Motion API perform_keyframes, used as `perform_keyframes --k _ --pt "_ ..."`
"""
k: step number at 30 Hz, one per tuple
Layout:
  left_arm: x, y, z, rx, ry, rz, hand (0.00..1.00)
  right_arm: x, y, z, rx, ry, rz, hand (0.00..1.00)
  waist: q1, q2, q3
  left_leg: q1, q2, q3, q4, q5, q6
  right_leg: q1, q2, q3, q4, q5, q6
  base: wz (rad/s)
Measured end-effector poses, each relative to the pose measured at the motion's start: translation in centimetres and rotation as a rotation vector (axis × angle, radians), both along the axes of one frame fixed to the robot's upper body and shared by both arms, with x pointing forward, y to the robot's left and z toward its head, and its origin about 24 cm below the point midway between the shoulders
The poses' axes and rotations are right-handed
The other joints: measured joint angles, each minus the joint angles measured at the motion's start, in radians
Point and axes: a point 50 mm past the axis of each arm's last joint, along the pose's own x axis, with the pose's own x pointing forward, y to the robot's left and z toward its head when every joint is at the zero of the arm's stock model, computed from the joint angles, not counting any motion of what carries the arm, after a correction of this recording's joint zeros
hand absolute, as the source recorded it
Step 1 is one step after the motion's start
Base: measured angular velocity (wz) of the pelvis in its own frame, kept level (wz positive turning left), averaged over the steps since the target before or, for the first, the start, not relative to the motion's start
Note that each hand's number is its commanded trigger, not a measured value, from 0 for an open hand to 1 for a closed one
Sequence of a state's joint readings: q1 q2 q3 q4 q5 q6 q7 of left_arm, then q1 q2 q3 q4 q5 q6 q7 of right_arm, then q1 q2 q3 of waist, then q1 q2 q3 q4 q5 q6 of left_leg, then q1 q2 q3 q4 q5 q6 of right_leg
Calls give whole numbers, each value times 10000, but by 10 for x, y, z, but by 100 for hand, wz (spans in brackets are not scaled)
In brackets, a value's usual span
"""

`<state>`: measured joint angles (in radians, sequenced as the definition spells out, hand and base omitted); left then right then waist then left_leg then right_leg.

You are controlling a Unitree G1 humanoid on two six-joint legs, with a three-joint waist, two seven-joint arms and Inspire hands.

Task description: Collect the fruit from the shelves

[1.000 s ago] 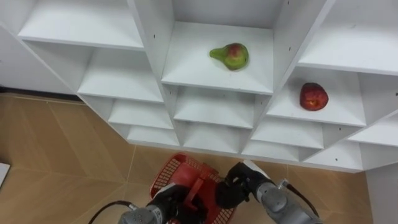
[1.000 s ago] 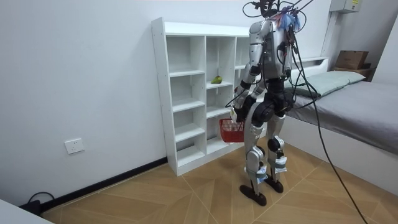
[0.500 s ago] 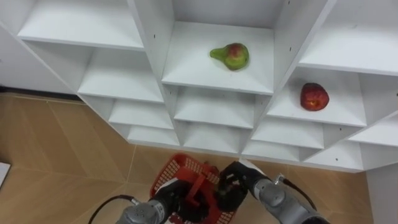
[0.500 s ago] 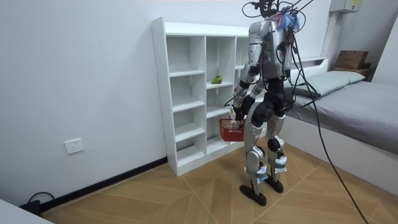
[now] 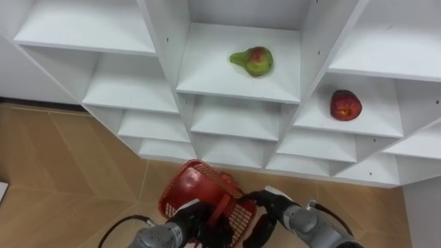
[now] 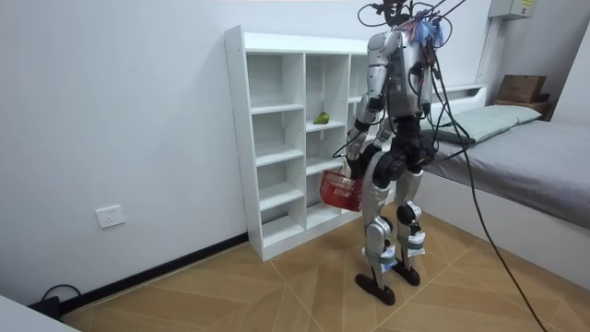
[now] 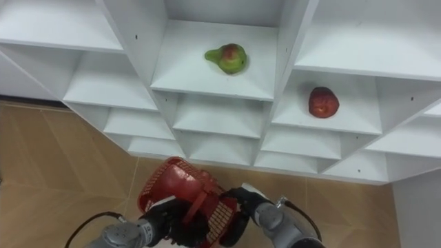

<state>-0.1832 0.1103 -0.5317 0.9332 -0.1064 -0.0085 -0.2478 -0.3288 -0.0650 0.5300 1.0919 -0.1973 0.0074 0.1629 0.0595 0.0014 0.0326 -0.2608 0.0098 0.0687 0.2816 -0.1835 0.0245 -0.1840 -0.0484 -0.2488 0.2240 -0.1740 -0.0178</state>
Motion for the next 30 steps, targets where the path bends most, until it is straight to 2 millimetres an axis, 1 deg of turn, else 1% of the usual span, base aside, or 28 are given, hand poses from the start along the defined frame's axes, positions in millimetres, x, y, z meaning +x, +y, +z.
perform_keyframes --k 8,12,14,16,19,21,24,25,26,28,30 --pt "-1 -1 0 -78 43 28 100 -3 1 -2 210 167 -135 0 -20 -29 12 58 -5 -1 -35 0 0 41 -6 -27 -1 0 0 0" --pt "-2 0 -2 -66 152 135 100 -5 2 -3 323 239 -240 0 -33 -41 7 121 -64 1 -52 1 1 102 -1 -31 -3 0 1 0" --pt "-3 1 -2 -223 211 414 100 -6 0 -3 299 209 -329 0 -55 -52 1 143 -66 -3 -60 1 1 122 -1 -27 -4 0 1 0" --pt "-6 3 -4 -403 339 1176 100 -13 -3 -7 221 331 -468 0 -57 -62 -3 394 -62 -10 -118 2 2 347 -7 -9 -17 -5 8 0" --pt "-8 11 -6 -502 451 2120 100 -17 -5 -9 167 358 -590 0 -23 -119 -20 633 -58 124 -161 1 3 554 14 5 -22 -14 21 -6" --pt "-8 15 -6 -662 493 2788 100 -17 -6 -9 141 223 -677 0 -30 -169 -51 655 -62 122 -149 1 3 587 38 -1 -26 -15 22 2" --pt "-10 22 -7 -835 638 3673 100 -18 -6 -8 115 -17 -753 0 6 -320 -152 745 -57 109 -115 1 2 713 52 -6 -39 -15 21 4" --pt "-13 24 -9 -813 703 3880 100 -20 -7 -5 155 -265 -645 0 39 -353 -195 847 -60 106 -118 1 3 821 47 -7 -40 -15 22 0" --pt "-16 26 -10 -786 742 4013 100 -20 -6 -3 180 -470 -551 0 45 -374 -220 908 -58 110 -134 1 3 862 42 4 -37 -17 24 0" --pt "-25 32 -14 -640 935 4490 100 -18 -2 8 95 -1421 116 0 48 -449 -256 1173 -67 113 -186 -1 6 1098 45 26 -49 -34 45 -6" --pt "-30 37 -17 -572 1026 4900 100 -16 1 16 21 -2044 526 0 53 -520 -297 1348 -79 114 -257 -1 6 1256 48 25 -76 -37 47 2"
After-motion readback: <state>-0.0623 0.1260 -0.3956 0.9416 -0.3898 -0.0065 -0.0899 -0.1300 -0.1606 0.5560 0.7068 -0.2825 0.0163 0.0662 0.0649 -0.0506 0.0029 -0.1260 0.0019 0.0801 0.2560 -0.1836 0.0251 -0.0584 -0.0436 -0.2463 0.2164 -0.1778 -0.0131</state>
